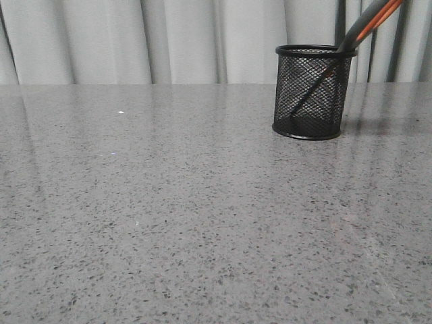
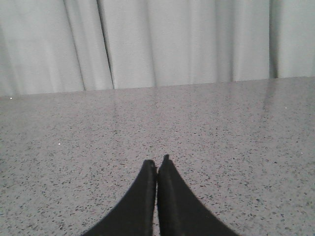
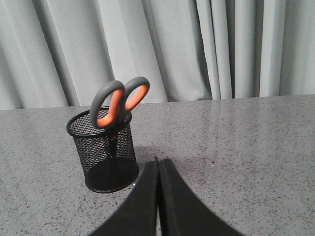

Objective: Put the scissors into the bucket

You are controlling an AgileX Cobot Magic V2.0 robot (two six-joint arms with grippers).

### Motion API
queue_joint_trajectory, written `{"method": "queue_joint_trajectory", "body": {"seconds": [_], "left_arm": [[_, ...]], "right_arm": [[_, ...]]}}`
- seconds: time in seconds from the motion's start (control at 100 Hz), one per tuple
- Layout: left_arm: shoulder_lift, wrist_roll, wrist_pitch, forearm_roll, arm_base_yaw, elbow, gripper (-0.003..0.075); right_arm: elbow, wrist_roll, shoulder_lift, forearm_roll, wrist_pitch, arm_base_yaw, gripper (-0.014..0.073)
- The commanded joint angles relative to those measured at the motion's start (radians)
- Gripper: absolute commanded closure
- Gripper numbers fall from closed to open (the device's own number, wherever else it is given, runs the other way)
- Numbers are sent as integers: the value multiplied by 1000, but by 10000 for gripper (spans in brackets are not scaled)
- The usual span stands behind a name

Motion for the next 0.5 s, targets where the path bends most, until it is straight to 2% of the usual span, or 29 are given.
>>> {"method": "queue_joint_trajectory", "body": {"seconds": [0.0,0.17,0.29,0.49], "left_arm": [[-24,-13,-77,-6,0,27,741],[-24,-13,-77,-6,0,27,741],[-24,-13,-77,-6,0,27,741],[-24,-13,-77,-6,0,27,741]], "right_arm": [[-30,-4,5,6,-70,-5,659],[-29,-4,-11,-20,-53,-5,659],[-1,5,-66,-123,-39,-31,659],[127,191,-194,-306,0,-129,659]]}}
